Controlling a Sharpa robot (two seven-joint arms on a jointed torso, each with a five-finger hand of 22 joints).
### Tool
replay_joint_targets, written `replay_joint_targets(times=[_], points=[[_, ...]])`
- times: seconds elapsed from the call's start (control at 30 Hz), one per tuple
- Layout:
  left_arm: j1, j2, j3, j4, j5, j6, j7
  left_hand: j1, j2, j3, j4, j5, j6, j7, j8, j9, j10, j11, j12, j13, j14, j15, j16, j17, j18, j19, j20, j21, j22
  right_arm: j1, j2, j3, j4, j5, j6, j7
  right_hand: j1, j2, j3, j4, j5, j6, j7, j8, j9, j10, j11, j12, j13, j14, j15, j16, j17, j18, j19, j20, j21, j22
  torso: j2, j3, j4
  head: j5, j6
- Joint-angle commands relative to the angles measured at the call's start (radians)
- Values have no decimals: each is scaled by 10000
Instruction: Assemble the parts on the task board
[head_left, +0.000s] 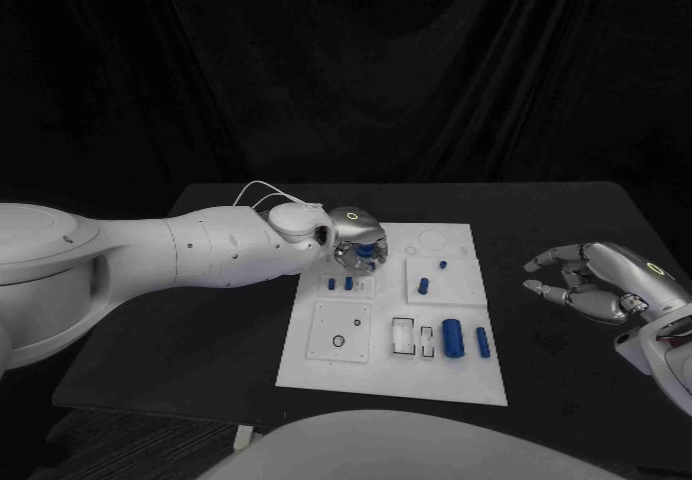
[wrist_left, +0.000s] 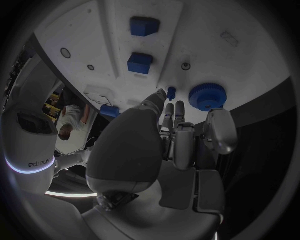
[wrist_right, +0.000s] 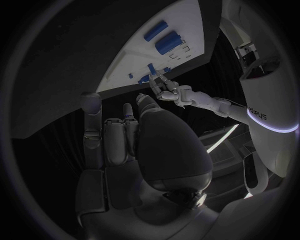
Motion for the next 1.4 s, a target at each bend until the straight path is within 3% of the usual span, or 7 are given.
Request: replay_joint_targets(times=[0.03,0.53,0.73,1.07,1.17,1.27,1.4], points=[[-80,48,7,-43,-27,-154,146,-73,46,128,-44,23,62,3,38,20,224,-30,-29,-46,64,-34,53,71,154,93,-41,103,1630,-25,-22,6,17,16,145,-40,88,56,71,-15,67,95,-27,35,-5,-26,-15,-36,-1795,303,-28,-34,-8,116,19,6,-35,647,-2,0,-1,11,0],[-322,109,7,-246,-28,-660,296,112,33,807,-274,130,322,60,-61,60,1262,-68,-524,-642,155,-66,82,62,112,241,-98,290,1678,-71,-55,5,0,74,297,-83,113,58,89,-25,125,117,-28,46,-3,-34,-15,-54,-1808,297,-24,-53,-26,119,15,7,-68,645,-5,1,0,17,0],[-347,43,7,-197,-28,-1188,431,450,226,1165,-577,122,722,164,38,136,1894,-108,-658,-840,251,-79,136,146,84,337,-119,438,1716,-119,-34,5,-35,119,352,-93,124,61,97,-29,144,121,-29,48,-4,-39,-13,-66,-1816,296,-24,-55,-28,121,12,7,-84,644,-2,-3,-5,16,0],[-337,-412,10,355,-27,-1626,557,336,275,1284,-562,-615,1018,252,-64,68,2420,-40,-1390,-1453,311,-20,129,116,63,408,-74,534,1737,-143,-14,5,-74,133,418,-111,129,65,103,-29,156,123,-27,48,-4,-59,-10,-108,-1850,290,-23,-73,-47,124,7,8,-111,640,-6,-1,-1,4,0],[-211,-676,11,710,-27,-1732,553,297,269,1300,-495,-856,1253,238,-16,83,2535,-52,-1653,-1672,318,-38,118,97,67,409,-77,521,1734,-146,-6,5,-83,142,440,-126,128,70,107,-25,161,125,-25,49,-4,-64,-8,-121,-1859,289,-22,-78,-51,124,7,9,-113,640,-17,3,1,4,0],[85,-887,11,971,-27,-1723,566,265,251,1330,-409,-1251,1350,222,-54,63,2727,-66,-1866,-1866,330,-60,117,96,71,405,-92,494,1729,-147,1,5,-89,166,466,-131,127,72,107,-22,161,126,-25,50,-4,-68,-7,-129,-1866,288,-21,-79,-52,126,3,9,-128,637,-15,12,-11,54,0],[597,-1264,11,1315,-26,-1475,627,171,142,1274,-313,-1309,1393,149,-79,50,2838,-125,-1970,-1962,278,-93,57,-29,85,369,-110,420,1711,-147,13,5,-97,184,510,-158,118,79,109,-12,157,129,-21,51,-5,-76,-4,-147,-1879,284,-19,-92,-65,124,4,10,-126,639,-1,8,7,69,0]])
